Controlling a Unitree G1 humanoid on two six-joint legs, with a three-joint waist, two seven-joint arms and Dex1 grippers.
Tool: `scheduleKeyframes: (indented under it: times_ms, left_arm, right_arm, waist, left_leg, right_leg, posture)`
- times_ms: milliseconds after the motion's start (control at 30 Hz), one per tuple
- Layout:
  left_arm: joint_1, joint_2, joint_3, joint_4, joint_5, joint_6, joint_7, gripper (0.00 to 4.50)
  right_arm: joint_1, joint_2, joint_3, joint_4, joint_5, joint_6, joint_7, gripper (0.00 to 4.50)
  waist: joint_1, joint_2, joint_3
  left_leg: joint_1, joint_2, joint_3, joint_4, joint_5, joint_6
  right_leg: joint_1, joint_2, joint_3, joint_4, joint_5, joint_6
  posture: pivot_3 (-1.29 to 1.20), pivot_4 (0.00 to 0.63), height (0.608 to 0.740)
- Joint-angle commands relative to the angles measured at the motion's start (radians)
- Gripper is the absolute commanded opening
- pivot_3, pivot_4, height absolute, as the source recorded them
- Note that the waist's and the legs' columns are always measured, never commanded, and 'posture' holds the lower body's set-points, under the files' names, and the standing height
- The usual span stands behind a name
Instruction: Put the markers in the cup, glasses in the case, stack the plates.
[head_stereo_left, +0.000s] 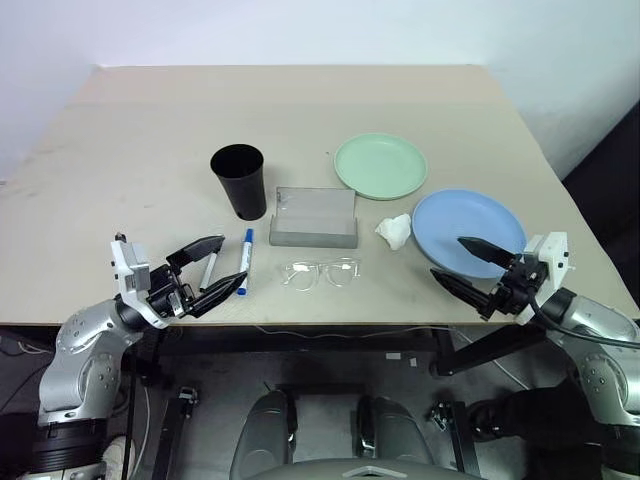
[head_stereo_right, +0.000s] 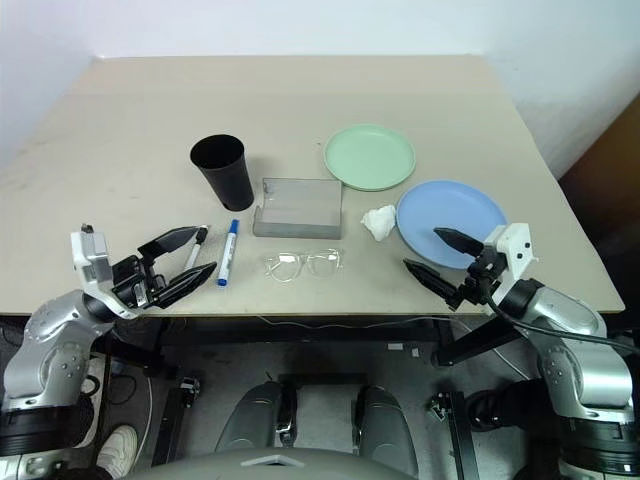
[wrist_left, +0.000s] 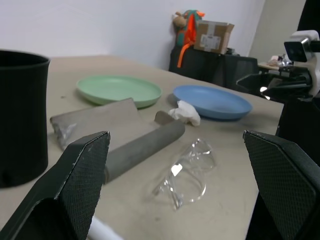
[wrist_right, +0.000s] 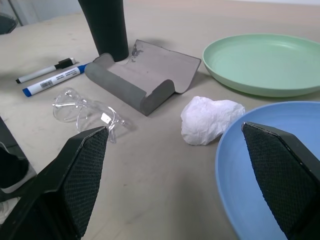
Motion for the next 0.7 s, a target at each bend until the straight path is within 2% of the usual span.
scheduleKeyframes:
  times_ms: [33,700]
  left_arm:
    - [-0.002,-0.003,0.023,-0.029,0.032,-0.045,0.028,4.46]
    - [0.021,-0.032,0.004,-0.088,0.054,-0.050,0.110,4.46]
  right_arm:
    - [-0.043,0.005,-0.007,0.050,-0.019,-0.056,0.013,4.50]
    - [-0.152,0.031,0.068,0.188,-0.071,-0.112,0.049,4.50]
  waist:
    - [0.000,0.000,0.000]
    - [-0.001,0.000,0.000]
  left_leg:
    - [0.000,0.000,0.000,0.001,0.000,0.000]
    - [0.000,0.000,0.003,0.002,0.000,0.000]
  right_leg:
    - [0.000,0.000,0.000,0.000,0.000,0.000]
    - [0.001,0.000,0.002,0.001,0.000,0.000]
  posture:
    - [0.00,0.150,0.735]
    - [0.00,0.150,0.735]
